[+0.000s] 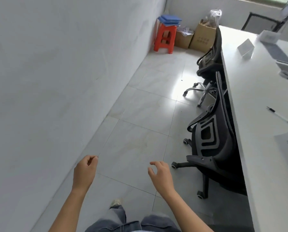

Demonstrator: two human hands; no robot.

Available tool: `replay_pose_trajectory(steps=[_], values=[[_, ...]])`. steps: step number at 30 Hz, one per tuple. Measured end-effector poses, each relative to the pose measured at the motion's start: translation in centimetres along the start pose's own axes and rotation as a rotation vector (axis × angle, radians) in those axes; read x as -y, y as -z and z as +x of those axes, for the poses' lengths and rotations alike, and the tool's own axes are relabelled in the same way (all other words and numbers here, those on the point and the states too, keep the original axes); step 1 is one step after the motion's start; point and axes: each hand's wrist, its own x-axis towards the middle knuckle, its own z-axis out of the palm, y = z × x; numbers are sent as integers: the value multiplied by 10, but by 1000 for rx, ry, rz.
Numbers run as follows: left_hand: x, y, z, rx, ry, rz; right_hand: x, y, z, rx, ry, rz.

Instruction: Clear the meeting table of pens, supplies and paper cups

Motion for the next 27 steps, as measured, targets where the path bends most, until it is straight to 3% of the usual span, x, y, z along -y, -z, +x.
replay_pose_trajectory(steps=[11,19,27], values=[[-42,-70,98,391,-36,119,-6,14,75,-125,-264,-5],[-120,-117,220,275,-85,97,5,49,230,-157,-179,58],[-211,-220,303,346,-164,107,-12,130,363,-276,-180,112]])
